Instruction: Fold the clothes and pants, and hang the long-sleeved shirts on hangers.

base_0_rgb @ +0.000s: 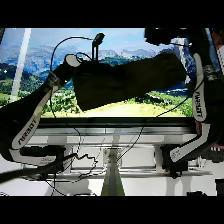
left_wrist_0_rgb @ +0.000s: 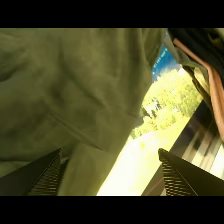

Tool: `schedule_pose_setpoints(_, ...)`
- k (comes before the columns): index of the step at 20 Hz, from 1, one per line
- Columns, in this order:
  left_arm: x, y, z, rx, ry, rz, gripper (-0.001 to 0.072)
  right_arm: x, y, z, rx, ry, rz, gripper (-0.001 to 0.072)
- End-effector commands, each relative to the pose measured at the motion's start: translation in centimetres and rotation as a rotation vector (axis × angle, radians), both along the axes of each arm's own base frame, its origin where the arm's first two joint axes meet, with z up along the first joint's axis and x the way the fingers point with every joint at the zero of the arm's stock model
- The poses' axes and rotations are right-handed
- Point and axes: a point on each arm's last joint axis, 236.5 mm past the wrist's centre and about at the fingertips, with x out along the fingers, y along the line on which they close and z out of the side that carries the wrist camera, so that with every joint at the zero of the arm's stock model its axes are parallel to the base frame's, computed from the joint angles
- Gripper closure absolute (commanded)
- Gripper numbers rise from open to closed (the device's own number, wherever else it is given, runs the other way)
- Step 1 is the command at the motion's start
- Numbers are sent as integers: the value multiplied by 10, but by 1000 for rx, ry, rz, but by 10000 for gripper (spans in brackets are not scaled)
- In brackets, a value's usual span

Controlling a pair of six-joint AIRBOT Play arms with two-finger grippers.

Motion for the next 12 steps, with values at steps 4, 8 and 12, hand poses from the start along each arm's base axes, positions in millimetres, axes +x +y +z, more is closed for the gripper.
schedule_pose_setpoints(4, 16, 74, 30, 58, -30, 46, 9, -46, -128, -20, -174, 187, -24, 682)
schedule_pose_setpoints(8, 23, 220, -7, 319, 146, 224, 11, -59, -151, -23, -151, 214, -73, 681)
schedule_pose_setpoints(12, -6, 297, -67, 311, 381, 367, 128, -63, -141, -29, -143, 232, -53, 681)
